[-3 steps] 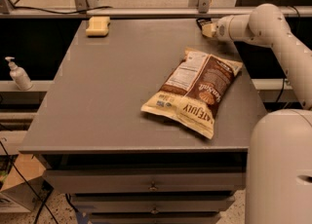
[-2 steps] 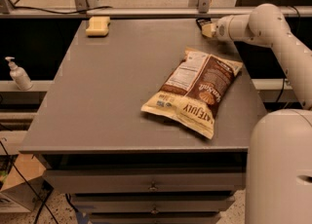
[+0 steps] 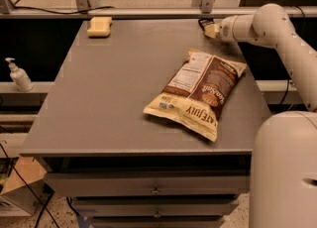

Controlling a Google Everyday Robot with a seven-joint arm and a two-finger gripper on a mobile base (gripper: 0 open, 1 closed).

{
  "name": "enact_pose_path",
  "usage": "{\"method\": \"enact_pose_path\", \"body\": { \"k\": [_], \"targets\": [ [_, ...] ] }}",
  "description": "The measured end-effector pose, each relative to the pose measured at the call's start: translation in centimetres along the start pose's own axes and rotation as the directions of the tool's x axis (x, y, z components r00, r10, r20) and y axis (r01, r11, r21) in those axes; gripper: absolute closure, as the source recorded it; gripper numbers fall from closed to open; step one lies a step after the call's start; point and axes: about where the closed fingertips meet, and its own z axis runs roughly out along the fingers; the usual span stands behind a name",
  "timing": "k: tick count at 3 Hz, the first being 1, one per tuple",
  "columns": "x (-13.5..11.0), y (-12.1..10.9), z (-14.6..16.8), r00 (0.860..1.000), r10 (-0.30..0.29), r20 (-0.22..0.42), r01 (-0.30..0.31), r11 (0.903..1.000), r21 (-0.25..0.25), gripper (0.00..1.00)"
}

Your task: Move rxbar chocolate near sponge

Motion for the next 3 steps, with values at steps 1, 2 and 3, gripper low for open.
{"method": "enact_pose_path", "body": {
  "k": [1,2,3],
  "targets": [
    [0.0,0.01,0.0,1.0,0.0,0.0,0.0,1.0,0.0,1.0],
    [0.0,0.01,0.01,1.0,0.0,0.0,0.0,1.0,0.0,0.82],
    [0.0,0.02,0.01,1.0,0.0,0.0,0.0,1.0,0.0,0.59]
  ]
}}
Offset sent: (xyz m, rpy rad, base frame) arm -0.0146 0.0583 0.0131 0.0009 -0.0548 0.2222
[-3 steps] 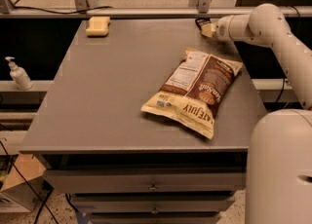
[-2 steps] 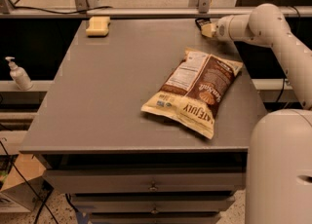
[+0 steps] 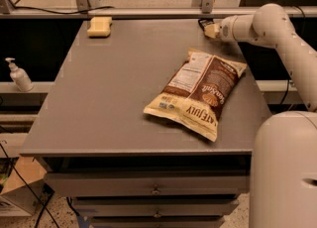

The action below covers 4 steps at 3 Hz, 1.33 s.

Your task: Move rxbar chocolate near sponge

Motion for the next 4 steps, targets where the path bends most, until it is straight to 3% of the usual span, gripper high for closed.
{"method": "enact_pose_path", "body": {
  "k": [1,2,3,4],
  "targets": [
    [0.0,1.0,0.4,1.0,-0.004,0.0,0.004,0.9995,-0.031,0.36],
    [-0.1,1.0,0.4,1.0,-0.004,0.0,0.004,0.9995,-0.031,0.12],
    [-0.1,1.0,0.4,1.0,-0.004,0.0,0.004,0.9995,-0.032,0.0],
    [0.2,2.3,1.1,1.0,-0.009,-0.003,0.009,0.9973,-0.073,0.0]
  ]
}}
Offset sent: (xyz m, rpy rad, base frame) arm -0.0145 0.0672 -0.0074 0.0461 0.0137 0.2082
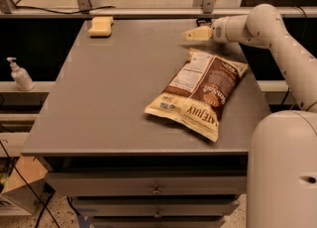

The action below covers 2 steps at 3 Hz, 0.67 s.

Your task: Move rxbar chocolate near sponge

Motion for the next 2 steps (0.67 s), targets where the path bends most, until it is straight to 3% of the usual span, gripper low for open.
{"method": "enact_pose_path", "body": {
  "k": [1,2],
  "targets": [
    [0.0,0.01,0.01,1.0,0.0,0.0,0.0,1.0,0.0,0.0],
    [0.0,0.01,0.01,1.0,0.0,0.0,0.0,1.0,0.0,0.17]
  ]
}}
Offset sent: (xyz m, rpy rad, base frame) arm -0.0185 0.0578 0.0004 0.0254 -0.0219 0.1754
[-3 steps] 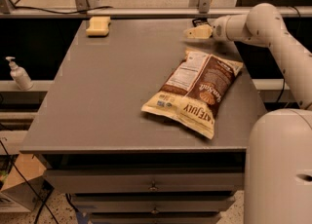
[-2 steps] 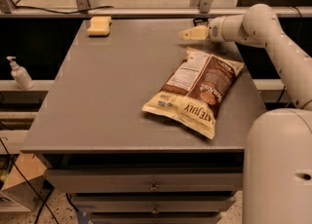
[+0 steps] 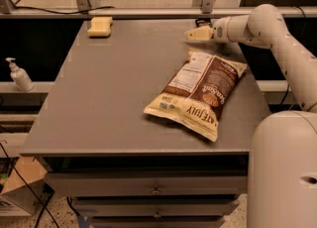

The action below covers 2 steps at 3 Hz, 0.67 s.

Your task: Move rxbar chocolate near sponge

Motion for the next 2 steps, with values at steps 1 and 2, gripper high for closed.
{"method": "enact_pose_path", "body": {
  "k": [1,2],
  "targets": [
    [-0.06,0.7,0.29,1.0,-0.01,0.001,0.01,0.9998,-0.018,0.42],
    [-0.19,0.72,0.23,1.0,-0.01,0.001,0.01,0.9998,-0.018,0.64]
  ]
}}
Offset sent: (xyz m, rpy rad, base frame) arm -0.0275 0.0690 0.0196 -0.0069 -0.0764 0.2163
